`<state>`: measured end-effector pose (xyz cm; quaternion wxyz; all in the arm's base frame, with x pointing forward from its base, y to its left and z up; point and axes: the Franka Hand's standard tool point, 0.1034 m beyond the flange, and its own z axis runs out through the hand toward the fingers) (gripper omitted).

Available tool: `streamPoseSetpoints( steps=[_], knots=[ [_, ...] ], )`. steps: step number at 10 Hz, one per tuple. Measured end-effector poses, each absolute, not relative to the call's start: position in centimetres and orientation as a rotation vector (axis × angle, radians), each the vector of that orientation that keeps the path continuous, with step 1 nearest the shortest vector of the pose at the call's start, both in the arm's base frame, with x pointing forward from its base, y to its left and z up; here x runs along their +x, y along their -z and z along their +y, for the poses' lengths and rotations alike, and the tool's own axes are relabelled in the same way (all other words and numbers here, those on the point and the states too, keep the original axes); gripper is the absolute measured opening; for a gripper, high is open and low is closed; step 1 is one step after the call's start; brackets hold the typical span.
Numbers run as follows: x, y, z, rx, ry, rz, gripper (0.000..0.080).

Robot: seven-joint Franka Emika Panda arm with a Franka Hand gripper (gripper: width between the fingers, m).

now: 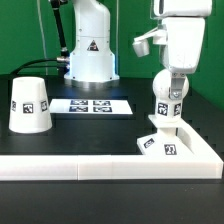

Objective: Assemble lamp

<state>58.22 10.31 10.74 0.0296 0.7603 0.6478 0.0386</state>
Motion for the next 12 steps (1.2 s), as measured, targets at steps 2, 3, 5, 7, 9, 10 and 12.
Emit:
streamPoseSetpoints(
  steps=[2,3,5,7,9,10,12],
  knots=[
    [58.22,-10.74,10.27,2.345,-0.119,1.997,0.0575],
    [58.22,-10.74,10.25,2.353,-0.119,1.988,0.0575],
    [58.28,-10.74,9.85,2.43,-0.122,1.897,0.0575],
    [58.38,-10.81,9.92,2.615,-0.133,1.645,0.0575],
    [58.44,-10.86,9.99,2.767,-0.137,1.394,0.0576],
    [58.49,-10.89,9.98,2.836,-0.141,1.261,0.0576],
    [58.61,-10.98,10.01,2.946,-0.154,1.001,0.0576]
  ],
)
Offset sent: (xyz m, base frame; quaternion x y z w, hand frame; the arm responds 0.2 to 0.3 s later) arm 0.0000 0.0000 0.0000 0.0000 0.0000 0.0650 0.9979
